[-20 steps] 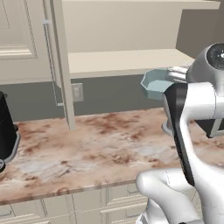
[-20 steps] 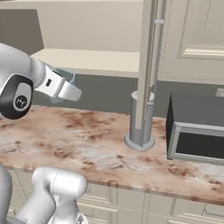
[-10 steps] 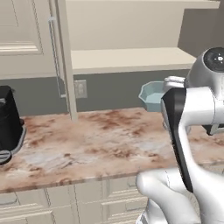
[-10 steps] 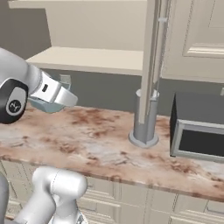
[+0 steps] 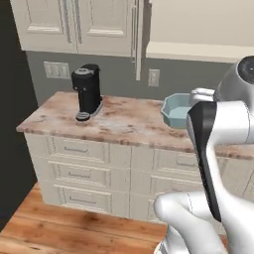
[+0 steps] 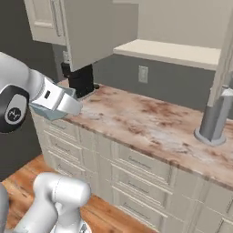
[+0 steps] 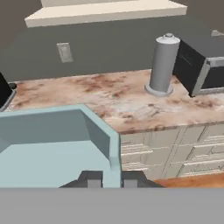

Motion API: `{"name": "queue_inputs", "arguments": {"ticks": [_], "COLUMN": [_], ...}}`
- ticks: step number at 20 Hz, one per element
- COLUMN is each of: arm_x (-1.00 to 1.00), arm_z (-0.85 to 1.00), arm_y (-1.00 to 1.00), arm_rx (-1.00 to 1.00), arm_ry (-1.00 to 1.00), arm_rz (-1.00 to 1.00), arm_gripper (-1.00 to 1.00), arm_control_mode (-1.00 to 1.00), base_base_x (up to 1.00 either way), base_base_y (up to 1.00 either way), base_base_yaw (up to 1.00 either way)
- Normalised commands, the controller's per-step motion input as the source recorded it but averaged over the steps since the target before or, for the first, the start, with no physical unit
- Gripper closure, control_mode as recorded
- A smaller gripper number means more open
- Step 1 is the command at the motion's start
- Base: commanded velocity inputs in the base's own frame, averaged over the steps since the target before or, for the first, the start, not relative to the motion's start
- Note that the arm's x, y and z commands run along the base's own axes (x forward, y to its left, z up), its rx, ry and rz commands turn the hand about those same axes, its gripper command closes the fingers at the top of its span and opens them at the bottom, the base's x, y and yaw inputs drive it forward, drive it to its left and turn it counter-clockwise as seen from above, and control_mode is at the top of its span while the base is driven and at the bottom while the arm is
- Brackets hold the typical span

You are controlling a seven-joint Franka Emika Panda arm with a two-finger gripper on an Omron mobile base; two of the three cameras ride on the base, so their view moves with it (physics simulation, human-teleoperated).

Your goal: Retrieve the tupperware and aluminum foil from the cabinet and place them on the dining counter near the plate with lemons to prepare for storing leftovers.

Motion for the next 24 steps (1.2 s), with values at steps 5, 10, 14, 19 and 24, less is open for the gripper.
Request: {"name": "queue_inputs", "arguments": {"ticks": [5, 10, 14, 19, 24], "arm_x": [0.00, 0.00, 0.00, 0.00, 0.00], "arm_z": [0.00, 0.00, 0.00, 0.00, 0.00], "arm_y": [0.00, 0.00, 0.00, 0.00, 0.00], "arm_rx": [0.00, 0.00, 0.00, 0.00, 0.00], "arm_ry": [0.00, 0.00, 0.00, 0.00, 0.00], "arm_rz": [0.00, 0.00, 0.00, 0.00, 0.00], "arm_gripper": [1.00, 1.00, 1.00, 1.00, 1.00], "arm_control_mode": [1.00, 1.00, 1.00, 1.00, 1.00], "base_base_x": [-0.05, 0.00, -0.13, -0.27, 0.00], "base_base_y": [0.60, 0.04, 0.00, 0.00, 0.00], "base_base_yaw": [0.89, 0.96, 1.00, 1.00, 0.99]}}
